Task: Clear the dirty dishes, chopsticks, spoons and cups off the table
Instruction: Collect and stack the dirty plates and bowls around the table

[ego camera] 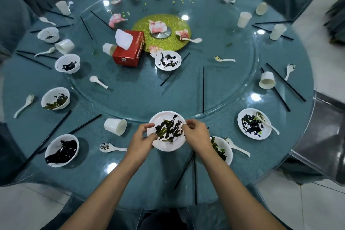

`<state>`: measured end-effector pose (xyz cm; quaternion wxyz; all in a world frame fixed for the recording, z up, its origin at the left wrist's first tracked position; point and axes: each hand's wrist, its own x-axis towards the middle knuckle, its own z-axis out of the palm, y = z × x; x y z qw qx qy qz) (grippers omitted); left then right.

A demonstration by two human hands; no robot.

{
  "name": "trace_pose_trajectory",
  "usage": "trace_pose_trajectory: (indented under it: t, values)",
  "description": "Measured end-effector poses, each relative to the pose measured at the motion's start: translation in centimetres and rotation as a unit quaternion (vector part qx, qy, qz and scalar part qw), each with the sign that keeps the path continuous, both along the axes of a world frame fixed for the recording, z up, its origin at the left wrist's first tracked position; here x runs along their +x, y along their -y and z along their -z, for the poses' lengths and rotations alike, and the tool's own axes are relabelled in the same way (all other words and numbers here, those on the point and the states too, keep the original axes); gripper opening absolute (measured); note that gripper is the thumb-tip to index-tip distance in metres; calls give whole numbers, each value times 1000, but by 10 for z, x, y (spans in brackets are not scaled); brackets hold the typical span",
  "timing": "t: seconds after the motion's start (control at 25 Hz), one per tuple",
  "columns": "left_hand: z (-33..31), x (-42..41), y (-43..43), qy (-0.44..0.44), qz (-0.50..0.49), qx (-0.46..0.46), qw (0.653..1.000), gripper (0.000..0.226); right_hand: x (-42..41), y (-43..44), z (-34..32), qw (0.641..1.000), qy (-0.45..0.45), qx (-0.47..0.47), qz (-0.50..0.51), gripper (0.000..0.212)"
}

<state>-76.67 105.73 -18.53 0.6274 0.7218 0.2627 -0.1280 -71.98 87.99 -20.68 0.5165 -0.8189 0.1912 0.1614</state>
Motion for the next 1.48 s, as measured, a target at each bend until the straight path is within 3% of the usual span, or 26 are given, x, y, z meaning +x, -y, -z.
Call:
trace_pose_trajectory:
  t: [0.68, 0.8, 1.0, 1.16, 1.48]
  values:
    - [-31, 176, -27, 47, 12, -14, 999, 29, 170, -24, -38, 999, 21, 15, 47, 33]
    - [-28, 206, -28, 35, 12, -9, 999, 29, 199, -25, -39, 999, 12, 13, 35, 31]
    - [-22, 265, -31, 15, 28, 6, 999, 38, 265, -29, -27, 1000, 17, 1, 26, 47]
    - [-4, 300, -32, -6, 23, 10, 1000, 29, 306, -34, -16, 1000, 10, -8, 23, 36]
    - [34, 365, -37, -40, 27, 36, 998, 26, 376, -46, 17, 999, 25, -29, 6, 37]
